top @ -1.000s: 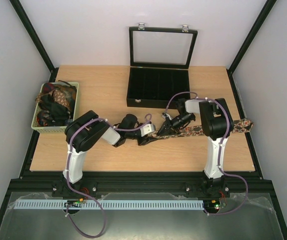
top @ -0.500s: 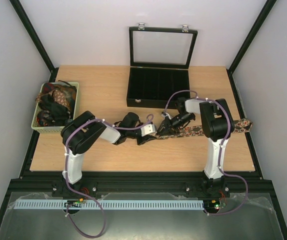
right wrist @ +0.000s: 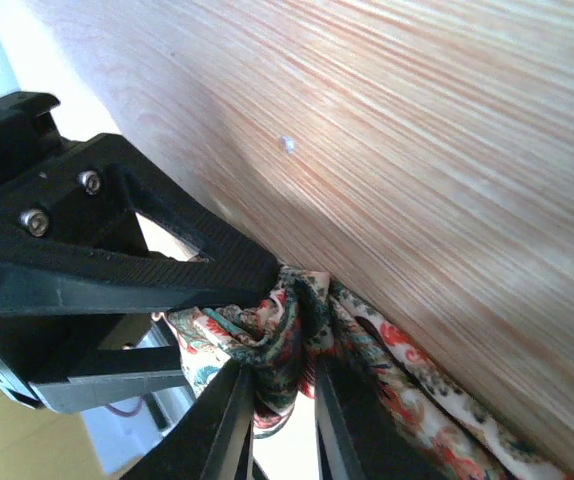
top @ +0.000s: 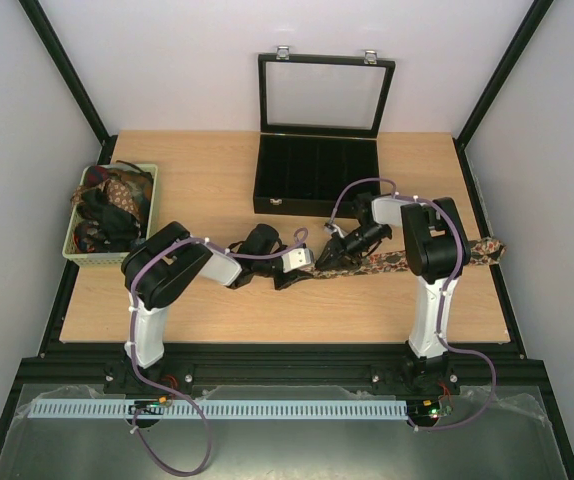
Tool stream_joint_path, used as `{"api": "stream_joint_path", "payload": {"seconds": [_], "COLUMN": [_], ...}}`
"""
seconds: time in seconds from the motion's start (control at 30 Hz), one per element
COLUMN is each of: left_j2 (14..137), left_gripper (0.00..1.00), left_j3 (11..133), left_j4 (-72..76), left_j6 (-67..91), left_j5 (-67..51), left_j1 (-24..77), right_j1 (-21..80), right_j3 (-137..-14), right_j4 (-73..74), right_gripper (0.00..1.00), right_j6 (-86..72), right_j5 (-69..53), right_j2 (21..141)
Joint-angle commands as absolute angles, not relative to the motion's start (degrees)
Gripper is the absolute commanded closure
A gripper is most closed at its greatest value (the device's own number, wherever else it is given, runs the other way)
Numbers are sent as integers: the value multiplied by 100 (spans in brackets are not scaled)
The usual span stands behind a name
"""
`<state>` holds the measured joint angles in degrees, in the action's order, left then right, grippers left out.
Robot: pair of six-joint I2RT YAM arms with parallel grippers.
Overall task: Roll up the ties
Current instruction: Roll the tie at the center of the board.
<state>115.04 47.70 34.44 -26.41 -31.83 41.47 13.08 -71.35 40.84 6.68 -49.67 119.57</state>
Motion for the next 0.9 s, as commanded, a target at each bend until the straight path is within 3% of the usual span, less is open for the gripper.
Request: {"api": "stream_joint_path", "payload": {"seconds": [0.0, 0.07, 0.27, 0.37, 0.43, 0.53, 0.67, 0.87], "left_j2": [11663, 11678, 11678, 11591, 11445, 11335, 11557, 12229], "left_gripper": [77, 77, 76, 60, 44, 33, 29, 31], "left_j3": [4566, 4586, 4564, 4469, 4316, 4154, 4278, 4814], "left_j4": [2446, 2431, 2473, 2673, 2980, 3429, 3809, 4055], "left_j6": [-2696, -2706, -2686, -2542, -2431, -2231, -1857, -1389], "left_j5": [-2896, -2892, -2907, -3027, -3218, -3400, -3549, -3596], "left_j1": [4165, 4175, 4175, 4130, 4082, 4069, 4090, 4213], "right_j1": [1247, 1246, 1241, 1240, 1241, 1246, 1247, 1240], "right_j3": [-7163, -7147, -7069, -6914, -6831, -6783, -6710, -6570], "right_j4": [4378, 4307, 4262, 4078, 3931, 3828, 3739, 3539], "right_gripper": [90, 98, 99, 99, 99, 99, 99, 99], "right_j6": [697, 642, 748, 706, 643, 584, 560, 468], "right_j5": [-4801, -4859, -4715, -4414, -4177, -3882, -3543, -3464], "right_j2": [11821, 11834, 11890, 11915, 11953, 12036, 12059, 12082]}}
